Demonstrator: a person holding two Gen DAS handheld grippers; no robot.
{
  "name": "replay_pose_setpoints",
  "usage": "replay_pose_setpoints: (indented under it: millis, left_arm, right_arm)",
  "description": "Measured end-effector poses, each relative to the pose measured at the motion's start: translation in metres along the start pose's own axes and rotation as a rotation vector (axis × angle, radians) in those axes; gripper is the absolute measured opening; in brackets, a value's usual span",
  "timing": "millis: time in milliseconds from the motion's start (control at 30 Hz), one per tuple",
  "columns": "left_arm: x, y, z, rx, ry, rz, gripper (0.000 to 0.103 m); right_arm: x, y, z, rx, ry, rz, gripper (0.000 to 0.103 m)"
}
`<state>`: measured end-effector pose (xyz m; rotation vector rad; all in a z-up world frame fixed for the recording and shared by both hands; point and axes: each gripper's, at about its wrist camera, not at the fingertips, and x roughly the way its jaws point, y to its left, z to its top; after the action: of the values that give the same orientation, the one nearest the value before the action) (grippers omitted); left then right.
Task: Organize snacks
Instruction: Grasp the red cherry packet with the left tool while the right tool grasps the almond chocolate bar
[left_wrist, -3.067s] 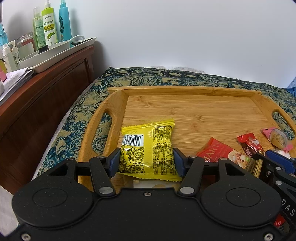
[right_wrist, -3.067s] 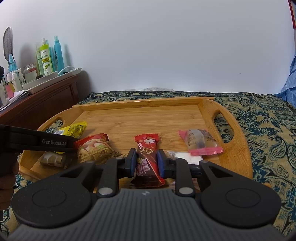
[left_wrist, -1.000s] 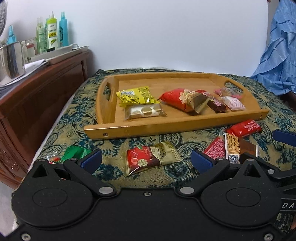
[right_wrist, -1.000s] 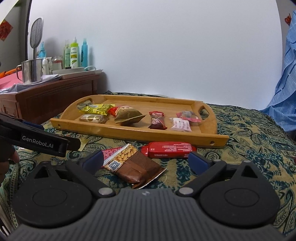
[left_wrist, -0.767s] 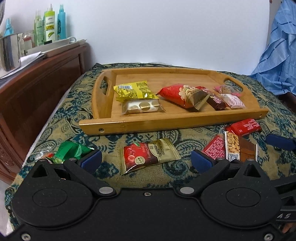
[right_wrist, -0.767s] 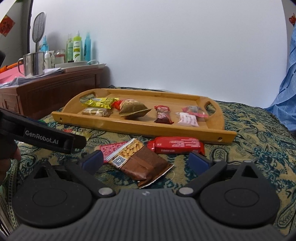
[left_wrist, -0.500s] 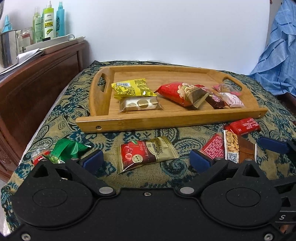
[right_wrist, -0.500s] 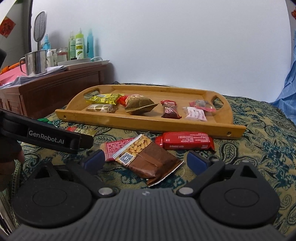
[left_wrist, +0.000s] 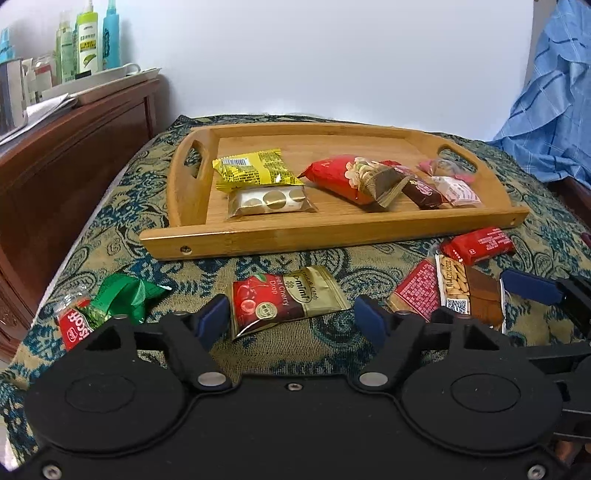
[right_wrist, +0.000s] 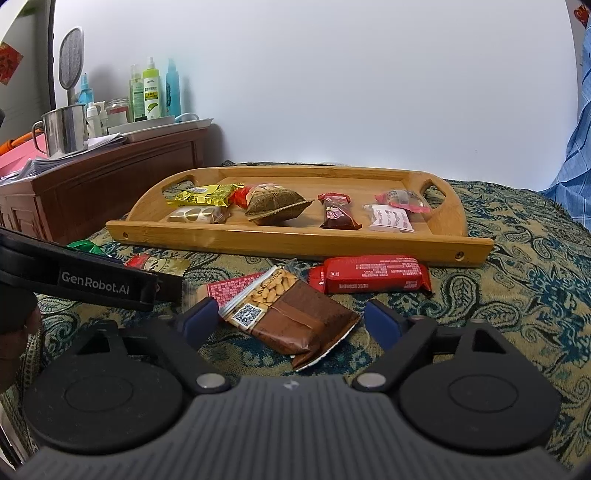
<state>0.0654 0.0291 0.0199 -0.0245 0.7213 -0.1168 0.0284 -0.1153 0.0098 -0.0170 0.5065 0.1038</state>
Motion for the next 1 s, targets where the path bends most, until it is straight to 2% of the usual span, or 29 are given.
replay_pose_setpoints:
  millis: [100,167,533,567,600,767,833,867,900,1000]
  left_arm:
    - [-0.002,-0.001,0.000,0.007,-0.006,-0.004,0.059]
    - [-0.004,-0.003,0.000,0.013,-0.011,-0.004,0.058]
    - [-0.021,-0.015,0.006,0.042,-0.075,-0.012,0.057]
    - [-0.022,-0.015,0.007,0.043,-0.078,-0.012,0.057]
    - [-0.023,-0.015,0.008,0.044,-0.081,-0.011,0.057]
    - [-0.024,-0.015,0.008,0.039,-0.087,-0.002,0.056]
    - [-0.025,-0.015,0.007,0.038,-0.088,0.001,0.056]
    - [-0.025,-0.015,0.007,0.039,-0.089,0.001,0.056]
    - [-0.025,-0.015,0.007,0.040,-0.089,0.002,0.056]
    - [-0.026,-0.016,0.008,0.041,-0.094,0.003,0.056]
  right_arm:
    - [0.000,0.001,0.000,-0.003,-0.003,0.002,0.081]
    - [-0.001,0.002,0.001,-0.007,-0.008,-0.001,0.079]
    - [-0.009,0.000,0.001,0.008,-0.028,-0.003,0.074]
    - [-0.010,0.000,0.001,0.008,-0.031,-0.004,0.072]
    - [-0.011,0.000,0.001,0.009,-0.037,-0.002,0.054]
    - [-0.016,0.003,0.002,-0.016,-0.059,-0.022,0.054]
    - [-0.017,0.002,0.002,-0.011,-0.062,-0.015,0.055]
    - [-0.017,0.002,0.002,-0.015,-0.065,-0.015,0.069]
    - [-0.016,0.002,0.001,-0.017,-0.066,-0.018,0.076]
    - [-0.010,-0.001,0.002,0.010,-0.045,-0.044,0.087]
